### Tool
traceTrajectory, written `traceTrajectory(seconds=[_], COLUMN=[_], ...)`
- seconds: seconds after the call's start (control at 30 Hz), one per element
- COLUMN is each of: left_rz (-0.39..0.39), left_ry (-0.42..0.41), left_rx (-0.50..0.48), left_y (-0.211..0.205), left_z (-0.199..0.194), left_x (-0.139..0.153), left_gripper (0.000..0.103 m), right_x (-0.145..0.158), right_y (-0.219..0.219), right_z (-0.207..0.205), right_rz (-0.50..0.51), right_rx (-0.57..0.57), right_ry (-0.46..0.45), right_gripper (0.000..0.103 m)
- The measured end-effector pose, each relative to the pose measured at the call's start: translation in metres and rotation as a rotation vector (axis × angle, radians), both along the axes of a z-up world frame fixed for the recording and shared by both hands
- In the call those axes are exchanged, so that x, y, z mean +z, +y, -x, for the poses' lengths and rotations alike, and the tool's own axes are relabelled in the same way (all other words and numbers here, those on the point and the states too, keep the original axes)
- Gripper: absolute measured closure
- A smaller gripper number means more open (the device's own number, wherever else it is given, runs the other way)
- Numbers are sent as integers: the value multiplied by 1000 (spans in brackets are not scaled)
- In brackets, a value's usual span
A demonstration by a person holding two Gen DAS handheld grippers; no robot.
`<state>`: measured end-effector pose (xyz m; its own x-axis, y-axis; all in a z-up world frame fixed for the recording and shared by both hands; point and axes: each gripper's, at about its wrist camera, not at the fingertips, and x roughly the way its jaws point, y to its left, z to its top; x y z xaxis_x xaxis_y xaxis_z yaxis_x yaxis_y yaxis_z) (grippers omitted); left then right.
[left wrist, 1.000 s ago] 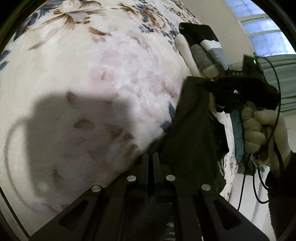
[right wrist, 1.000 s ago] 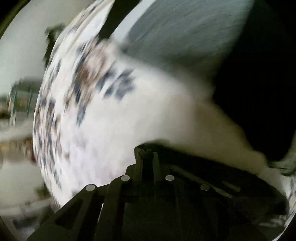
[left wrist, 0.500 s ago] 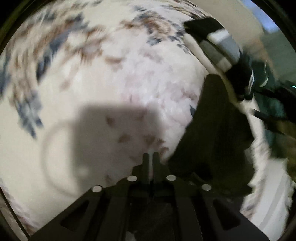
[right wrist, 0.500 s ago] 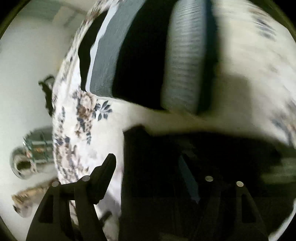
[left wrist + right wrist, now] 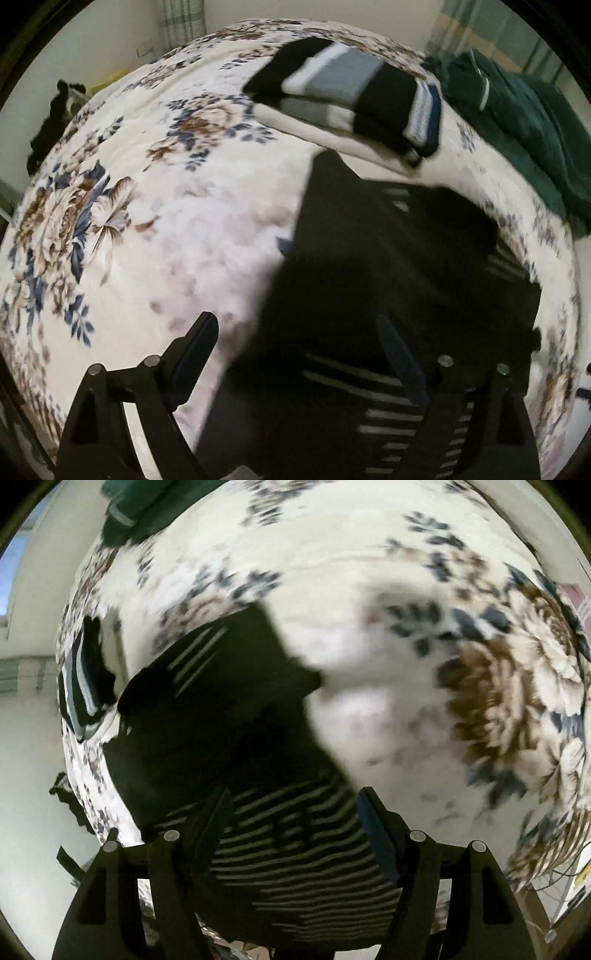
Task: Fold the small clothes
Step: 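Grasp the sweater's side edge with the right gripper and fold it inward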
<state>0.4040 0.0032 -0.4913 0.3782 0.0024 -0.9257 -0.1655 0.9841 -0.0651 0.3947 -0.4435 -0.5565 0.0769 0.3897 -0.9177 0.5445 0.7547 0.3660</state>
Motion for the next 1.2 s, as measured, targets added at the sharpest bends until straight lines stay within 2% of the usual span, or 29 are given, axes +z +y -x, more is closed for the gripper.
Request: traceTrajectory(seconds=[0.1,0.2,0.27,0.47,0.57,0.6,0.63,0.67,0.73,0.8,0.83,0.87,0.93,1.0,1.07,1.1,1.13,1.17,1.2], left_rz=[-114,-216,-269,-300,-307,-330,-351,-358,-362,-333,-314,-308,-301,-276,-246,-233,-219,-192,-168], left_ry=[14,69,117,225,249,255,260,263,280,293,295,296,297,310,322,332,340,348,353], left_rx=[-7,22,75,219,195,168,139,121,93,93,92,84,63,39,7,-17,-39,-66,-101], left_y=[-34,-61,-75,-104,-128,-138,-148,-154,-168,-175,-179,-184,-194,-205,-215,-223,-230,-238,-249], left_z=[20,52,79,135,151,155,158,160,166,171,174,176,181,186,191,196,200,207,214], left_x=[-2,-8,-15,-34,-41,-44,-47,-49,-54,-54,-55,-55,-55,-57,-57,-56,-55,-53,-51], left_gripper=[14,14,14,14,14,14,14,14,14,14,14,14,14,14,14,14,14,14,14], right_x=[-25,-66,-93,-151,-167,-165,-159,-155,-138,-127,-129,-135,-146,-151,-143,-138,-131,-123,-113], right_y=[-34,-49,-53,-11,13,21,25,27,14,-6,-15,-29,-39,-39,-37,-36,-35,-36,-39], right_z=[-15,-58,-96,-205,-225,-228,-230,-231,-237,-254,-261,-270,-280,-285,-278,-273,-265,-255,-238], right_rz=[-53,-128,-175,-250,-262,-253,-247,-236,-167,-50,-30,5,-9,-119,-212,-225,-231,-239,-252], right_rx=[11,60,98,283,362,400,436,452,399,347,310,256,250,279,339,366,393,415,439], right_ry=[-20,-24,-29,-57,-23,-44,-77,-83,-135,-185,-178,-154,-108,-58,-28,-25,-22,-22,-23], right_gripper=[31,31,31,31,31,48,94,96,97,99,103,103,103,103,100,87,58,45,36])
